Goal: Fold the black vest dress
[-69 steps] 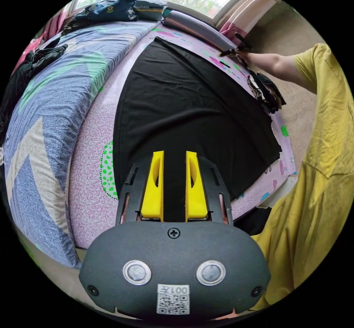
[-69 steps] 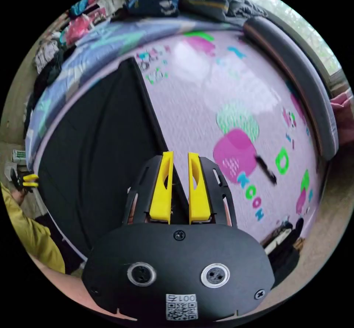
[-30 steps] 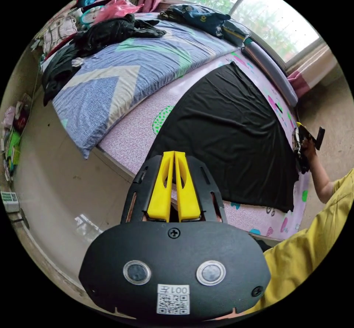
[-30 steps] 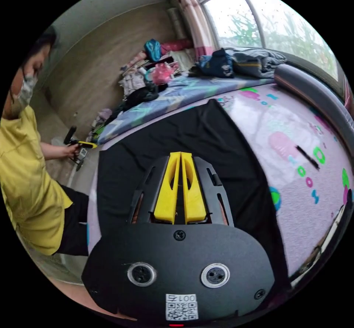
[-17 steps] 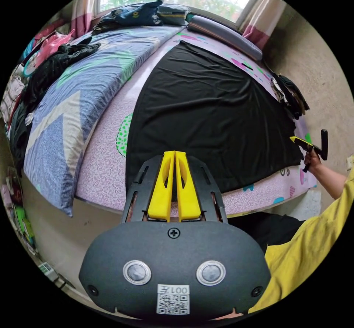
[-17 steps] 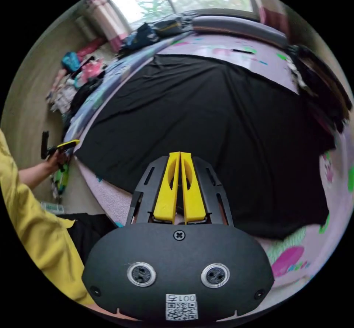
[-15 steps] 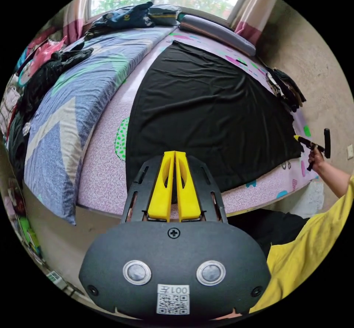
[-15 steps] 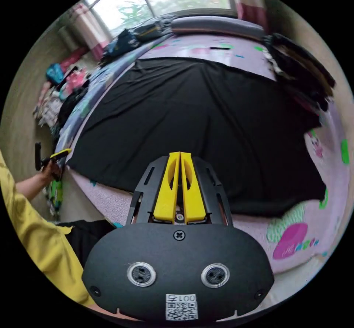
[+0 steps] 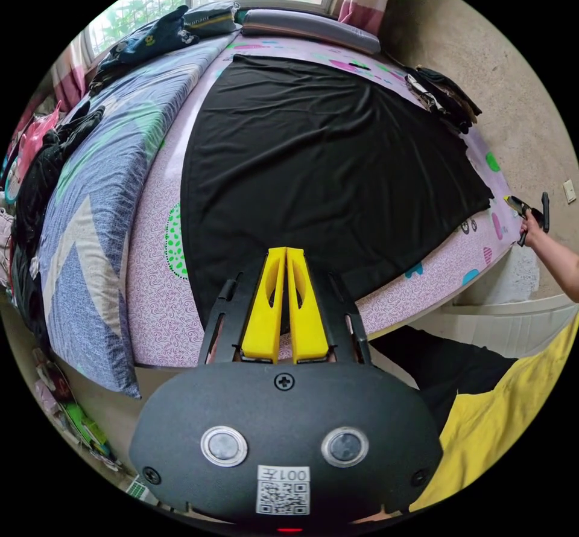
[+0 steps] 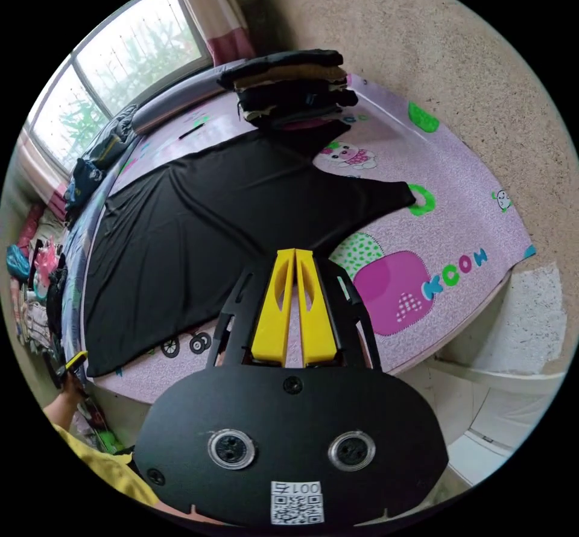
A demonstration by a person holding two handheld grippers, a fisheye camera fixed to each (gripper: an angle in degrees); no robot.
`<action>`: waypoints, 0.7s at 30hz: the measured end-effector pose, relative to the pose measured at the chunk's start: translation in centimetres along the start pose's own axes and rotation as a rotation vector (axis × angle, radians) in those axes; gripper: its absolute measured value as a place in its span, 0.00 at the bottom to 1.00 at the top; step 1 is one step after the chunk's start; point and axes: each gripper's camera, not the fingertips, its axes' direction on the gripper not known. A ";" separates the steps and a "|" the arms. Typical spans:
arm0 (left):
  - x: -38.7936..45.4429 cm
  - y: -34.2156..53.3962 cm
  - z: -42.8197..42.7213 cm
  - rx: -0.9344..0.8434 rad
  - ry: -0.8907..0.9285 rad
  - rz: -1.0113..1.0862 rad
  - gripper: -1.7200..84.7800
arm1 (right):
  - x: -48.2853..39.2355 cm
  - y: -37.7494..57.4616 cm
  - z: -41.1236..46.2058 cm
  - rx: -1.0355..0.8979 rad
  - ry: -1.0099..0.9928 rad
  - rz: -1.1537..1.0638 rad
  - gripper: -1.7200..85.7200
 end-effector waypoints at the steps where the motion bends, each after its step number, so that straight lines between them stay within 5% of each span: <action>1: 0.3 -0.2 0.3 -0.015 -0.009 0.001 0.00 | 0.7 -0.3 0.2 -0.002 -0.010 0.002 0.02; 14: 4.6 -1.4 3.1 -0.101 -0.137 -0.023 0.00 | 4.4 -0.6 6.3 -0.269 -0.143 -0.163 0.02; 21: 5.0 -0.2 4.6 -0.148 -0.156 -0.024 0.00 | 7.5 2.8 4.7 -0.251 -0.217 -0.151 0.02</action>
